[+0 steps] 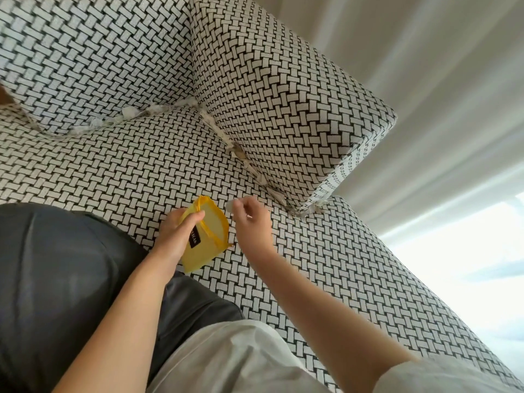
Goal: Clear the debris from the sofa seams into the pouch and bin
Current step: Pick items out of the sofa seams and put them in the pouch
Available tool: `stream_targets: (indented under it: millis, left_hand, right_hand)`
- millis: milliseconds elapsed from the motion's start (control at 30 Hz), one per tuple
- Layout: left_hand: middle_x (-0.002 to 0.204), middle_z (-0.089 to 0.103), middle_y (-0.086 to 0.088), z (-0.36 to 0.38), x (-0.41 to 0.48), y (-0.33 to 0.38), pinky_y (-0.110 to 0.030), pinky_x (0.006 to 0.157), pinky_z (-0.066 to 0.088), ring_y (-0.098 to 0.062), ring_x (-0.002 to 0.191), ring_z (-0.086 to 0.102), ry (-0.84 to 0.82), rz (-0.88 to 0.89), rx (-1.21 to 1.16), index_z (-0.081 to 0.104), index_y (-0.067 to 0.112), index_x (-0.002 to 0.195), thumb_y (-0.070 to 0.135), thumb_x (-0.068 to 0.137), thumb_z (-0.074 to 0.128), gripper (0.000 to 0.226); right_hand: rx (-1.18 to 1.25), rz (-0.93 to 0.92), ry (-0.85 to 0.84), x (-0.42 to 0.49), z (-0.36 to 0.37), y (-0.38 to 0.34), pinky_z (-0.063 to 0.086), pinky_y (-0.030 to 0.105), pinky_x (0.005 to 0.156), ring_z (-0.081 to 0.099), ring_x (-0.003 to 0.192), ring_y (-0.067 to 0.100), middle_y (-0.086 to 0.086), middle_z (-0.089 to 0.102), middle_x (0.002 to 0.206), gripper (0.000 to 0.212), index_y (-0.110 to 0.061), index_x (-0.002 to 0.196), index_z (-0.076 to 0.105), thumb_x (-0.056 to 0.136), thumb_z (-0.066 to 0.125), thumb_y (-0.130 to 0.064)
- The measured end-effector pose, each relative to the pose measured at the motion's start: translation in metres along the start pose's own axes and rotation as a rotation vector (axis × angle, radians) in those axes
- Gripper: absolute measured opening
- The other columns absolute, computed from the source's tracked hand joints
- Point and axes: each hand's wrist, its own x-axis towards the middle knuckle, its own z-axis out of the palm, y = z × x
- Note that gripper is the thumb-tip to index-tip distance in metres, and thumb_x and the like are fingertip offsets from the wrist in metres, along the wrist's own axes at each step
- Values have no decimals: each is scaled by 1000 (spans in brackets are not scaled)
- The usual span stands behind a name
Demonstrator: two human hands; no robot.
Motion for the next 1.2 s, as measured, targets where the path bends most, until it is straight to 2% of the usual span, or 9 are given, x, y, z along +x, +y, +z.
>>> stream_targets:
  millis: [133, 233, 333, 467, 600, 733, 833, 1033, 1200]
  left_hand:
    - [123, 53, -7, 2, -4, -1, -51, 94, 45, -25, 111, 53, -84, 14, 38, 48, 27, 121, 62, 65, 55, 66]
    - [114, 59, -9, 3, -6, -2, -52, 94, 45, -25, 105, 56, -112, 17, 48, 52, 24, 114, 59, 66, 54, 59]
    - [112, 59, -8, 3, -7, -3, -51, 93, 46, -26, 104, 57, -116, 20, 80, 55, 26, 107, 59, 65, 56, 53]
    - [113, 60, -7, 2, -9, -4, -53, 94, 45, -27, 107, 56, -132, 29, 134, 55, 28, 110, 68, 56, 58, 67]
    - [117, 57, -7, 3, -8, -5, -53, 97, 42, -26, 108, 53, -144, 30, 102, 54, 31, 105, 60, 65, 56, 49]
    - [113, 57, -7, 5, -10, -4, -51, 96, 42, -28, 106, 53, -156, 28, 101, 53, 32, 103, 56, 68, 53, 42]
    - [111, 57, -9, 5, -9, -5, -49, 93, 42, -26, 102, 54, -161, 35, 82, 53, 33, 94, 50, 79, 56, 23]
    - [101, 61, -7, 5, -10, -4, -47, 90, 43, -27, 100, 55, -136, 32, 69, 57, 29, 90, 54, 67, 55, 34]
    - [108, 60, -8, 3, -10, -5, -49, 94, 42, -28, 106, 54, -154, 27, 62, 57, 33, 92, 62, 59, 59, 44]
  right_hand:
    - [-128, -82, -123, -17, 1, -3, 39, 14, 54, 43, 58, -3, -11, 53, 72, 11, -23, 77, 59, 87, 58, -28]
    - [-240, -139, -125, -22, -2, 0, 36, 20, 60, 41, 66, 0, -11, 45, 75, 9, -22, 82, 66, 84, 61, -30]
    - [-291, -164, -150, -25, -8, 3, 35, 22, 61, 43, 70, 6, -5, 47, 81, 18, -15, 91, 70, 86, 60, -30]
    - [-237, -138, -167, -27, -16, 8, 43, 26, 61, 47, 70, 9, -2, 51, 82, 25, -11, 90, 68, 92, 52, -30]
    - [-236, -110, -3, -26, -30, 26, 45, 26, 61, 53, 72, 10, -4, 61, 89, 22, -16, 98, 64, 95, 44, -23]
    - [-676, -69, 229, -21, -65, 64, 42, 32, 87, 54, 90, 14, -4, 63, 96, 25, -17, 112, 60, 94, 45, -25]
    - [-856, -21, 308, -13, -86, 79, 31, 31, 88, 49, 97, 15, -5, 59, 103, 33, -22, 122, 53, 93, 44, -35]
    - [-930, 140, 375, 7, -93, 80, 29, 36, 88, 45, 102, 19, -1, 55, 109, 42, -22, 125, 48, 91, 39, -46]
    - [-914, 226, 359, 21, -92, 75, 30, 39, 92, 46, 109, 20, -1, 54, 116, 48, -24, 131, 43, 90, 41, -49]
